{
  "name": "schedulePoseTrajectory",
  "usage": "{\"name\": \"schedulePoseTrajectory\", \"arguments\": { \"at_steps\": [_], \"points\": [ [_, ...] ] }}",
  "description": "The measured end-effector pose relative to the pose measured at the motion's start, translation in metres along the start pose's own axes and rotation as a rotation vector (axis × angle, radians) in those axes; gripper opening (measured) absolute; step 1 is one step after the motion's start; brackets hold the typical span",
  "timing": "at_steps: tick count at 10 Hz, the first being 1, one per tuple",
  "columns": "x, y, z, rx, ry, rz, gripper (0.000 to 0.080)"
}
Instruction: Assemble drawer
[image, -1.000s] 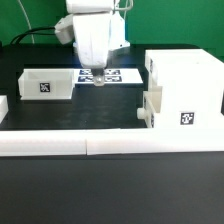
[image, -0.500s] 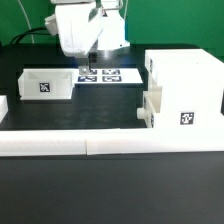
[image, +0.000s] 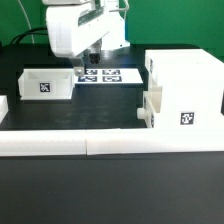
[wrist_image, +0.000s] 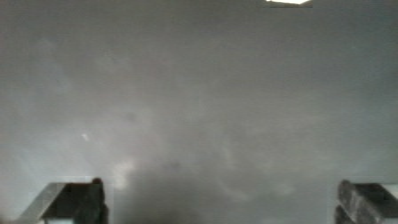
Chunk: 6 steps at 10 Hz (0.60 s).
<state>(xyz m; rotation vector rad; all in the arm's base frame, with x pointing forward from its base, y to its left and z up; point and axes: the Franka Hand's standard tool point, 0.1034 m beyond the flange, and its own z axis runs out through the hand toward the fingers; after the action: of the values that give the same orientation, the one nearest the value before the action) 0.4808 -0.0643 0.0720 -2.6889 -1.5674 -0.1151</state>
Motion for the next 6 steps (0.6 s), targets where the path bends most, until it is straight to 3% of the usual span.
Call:
{"name": "schedulePoseTrajectory", "arguments": {
  "at_steps": [2, 4, 6],
  "points": [
    [-0.029, -0.02, -0.002, -0.031, -0.001, 0.233, 0.0648],
    [-0.042, -0.028, -0.004, -0.097, 0.023, 0.438, 0.0648],
    [-0.043, -0.03, -0.003, -0.094, 0.031, 0.57, 0.0648]
  ]
}}
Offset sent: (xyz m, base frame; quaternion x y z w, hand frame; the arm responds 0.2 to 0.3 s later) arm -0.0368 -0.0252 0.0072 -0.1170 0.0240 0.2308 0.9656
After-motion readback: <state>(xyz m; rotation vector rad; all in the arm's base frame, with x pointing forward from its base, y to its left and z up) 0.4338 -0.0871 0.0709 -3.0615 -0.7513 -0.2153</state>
